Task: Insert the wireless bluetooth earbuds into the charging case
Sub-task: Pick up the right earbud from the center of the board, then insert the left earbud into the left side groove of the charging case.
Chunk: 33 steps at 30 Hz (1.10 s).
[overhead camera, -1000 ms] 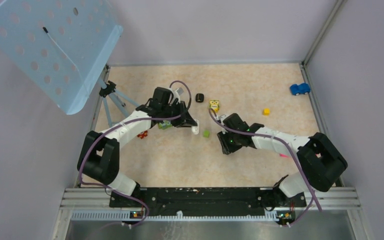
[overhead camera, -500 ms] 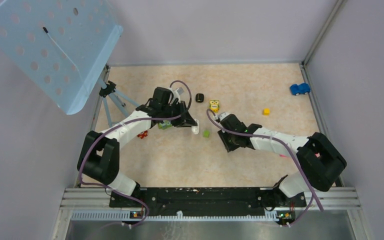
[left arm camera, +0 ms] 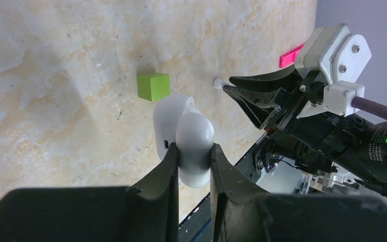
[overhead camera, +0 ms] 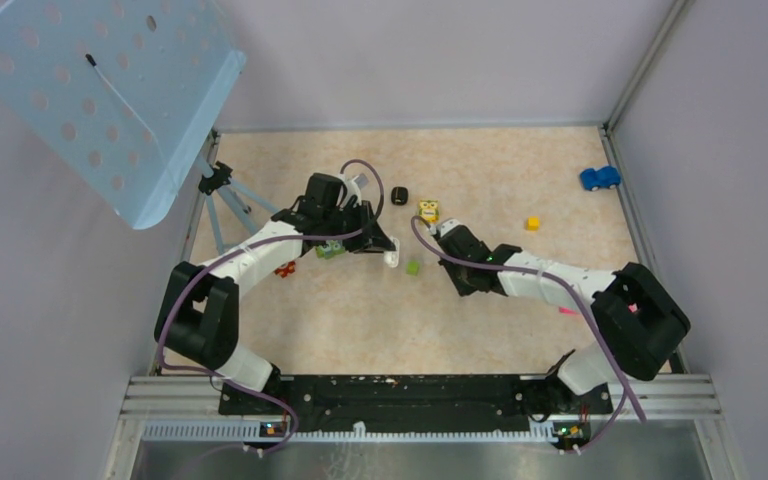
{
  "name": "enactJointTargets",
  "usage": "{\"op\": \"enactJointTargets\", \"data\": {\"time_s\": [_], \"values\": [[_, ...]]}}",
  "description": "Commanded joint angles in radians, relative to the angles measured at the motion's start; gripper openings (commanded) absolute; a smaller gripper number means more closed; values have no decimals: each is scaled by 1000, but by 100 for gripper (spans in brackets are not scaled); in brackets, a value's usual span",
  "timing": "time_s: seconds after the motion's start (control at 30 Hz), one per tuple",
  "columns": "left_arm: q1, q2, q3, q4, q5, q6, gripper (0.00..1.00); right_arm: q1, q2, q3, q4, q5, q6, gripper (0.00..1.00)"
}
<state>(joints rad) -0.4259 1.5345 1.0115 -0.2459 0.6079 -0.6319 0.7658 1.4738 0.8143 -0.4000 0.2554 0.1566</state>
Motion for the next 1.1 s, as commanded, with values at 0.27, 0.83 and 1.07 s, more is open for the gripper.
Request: {"op": "enactJointTargets", "data": {"time_s": [0.27, 0.83, 1.07], "values": [[-1, -7, 30, 45, 22, 16, 0, 13, 52, 42, 5, 13, -9, 19], [0, -52, -23, 202, 88, -22, 0, 6, -209, 159, 20, -109, 150, 0], [1, -102, -48, 298, 128, -51, 0, 6, -302, 113, 198, -196, 421, 0]]}}
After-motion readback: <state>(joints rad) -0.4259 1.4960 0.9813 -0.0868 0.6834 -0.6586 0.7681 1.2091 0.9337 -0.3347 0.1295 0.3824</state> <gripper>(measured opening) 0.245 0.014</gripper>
